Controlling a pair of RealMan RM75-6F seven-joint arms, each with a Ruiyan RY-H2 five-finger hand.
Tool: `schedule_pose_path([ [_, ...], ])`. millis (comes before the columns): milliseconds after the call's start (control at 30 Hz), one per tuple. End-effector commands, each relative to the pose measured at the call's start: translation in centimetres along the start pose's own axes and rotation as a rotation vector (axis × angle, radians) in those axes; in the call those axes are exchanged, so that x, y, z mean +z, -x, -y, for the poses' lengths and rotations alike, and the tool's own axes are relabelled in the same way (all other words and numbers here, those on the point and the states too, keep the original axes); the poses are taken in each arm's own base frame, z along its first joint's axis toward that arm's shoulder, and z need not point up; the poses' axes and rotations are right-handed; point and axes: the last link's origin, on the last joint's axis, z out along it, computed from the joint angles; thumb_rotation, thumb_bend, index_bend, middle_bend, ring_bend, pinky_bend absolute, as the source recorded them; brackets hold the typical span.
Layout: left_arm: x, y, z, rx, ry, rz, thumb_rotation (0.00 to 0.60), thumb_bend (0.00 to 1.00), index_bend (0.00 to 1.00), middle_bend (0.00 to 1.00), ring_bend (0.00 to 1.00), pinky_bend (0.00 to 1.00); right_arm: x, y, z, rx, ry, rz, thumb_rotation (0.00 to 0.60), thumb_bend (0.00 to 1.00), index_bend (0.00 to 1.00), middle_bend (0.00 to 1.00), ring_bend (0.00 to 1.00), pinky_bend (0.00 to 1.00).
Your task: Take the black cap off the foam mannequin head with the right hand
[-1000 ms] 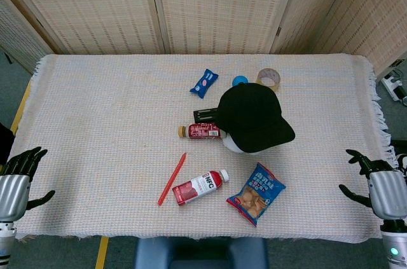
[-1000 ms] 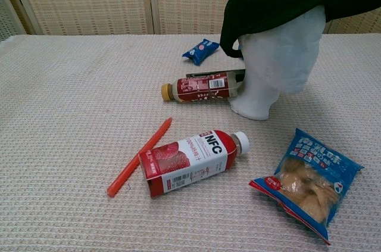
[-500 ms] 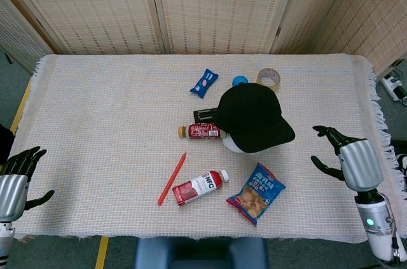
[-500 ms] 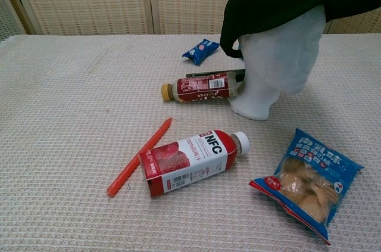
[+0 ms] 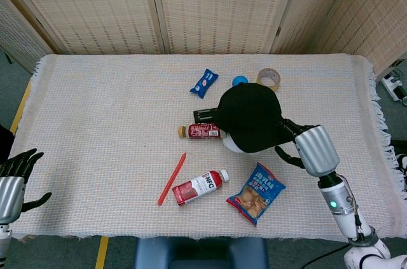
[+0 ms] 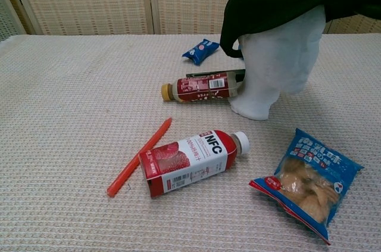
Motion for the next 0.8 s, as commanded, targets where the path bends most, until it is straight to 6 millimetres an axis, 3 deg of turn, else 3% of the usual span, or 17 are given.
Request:
schedule_pose_path([
  [33, 0.0, 0.1, 0.1, -0.002, -0.003, 0.01, 0.6, 0.14, 0.2, 0.16, 0.16, 0.19, 0.5, 1.0, 0.4, 0.004, -0.005, 0.005, 0.6, 0.23, 0.36, 0.41, 0.72, 0.85],
  [233, 0.0, 0.2, 0.0, -0.011, -0.001, 0.014, 0.6, 0.14, 0.2, 0.16, 0.16, 0.19, 1.9, 2.4, 0.9, 0.037, 0.0, -0.015, 0.6, 0.25, 0.45, 0.46, 0.73, 0.86],
  [400, -0.2, 0.3, 0.3, -0.012, -0.013, 0.023, 0.6, 0.14, 0.22, 0.16, 0.16, 0.19, 3.1, 3.0, 1.0, 0.059, 0.001, -0.07, 0.6, 0.29, 0.59, 0.56, 0.78, 0.9],
  [567, -0.3, 0.2, 0.4, -0.014, -0.016, 0.024, 0.6, 0.14, 0.22, 0.16, 0.16, 0.19, 3.7, 3.0, 0.8, 0.071, 0.003, -0.122, 0.6, 0.37, 0.73, 0.68, 0.83, 0.94],
  [800, -0.1, 0.2, 0.2, -0.016, -0.01, 0.028, 0.6, 0.14, 0.22, 0.16, 0.16, 0.19, 4.1, 2.1, 0.0, 0.066, 0.036, -0.198, 0.6, 0.4, 0.8, 0.73, 0.87, 0.95],
])
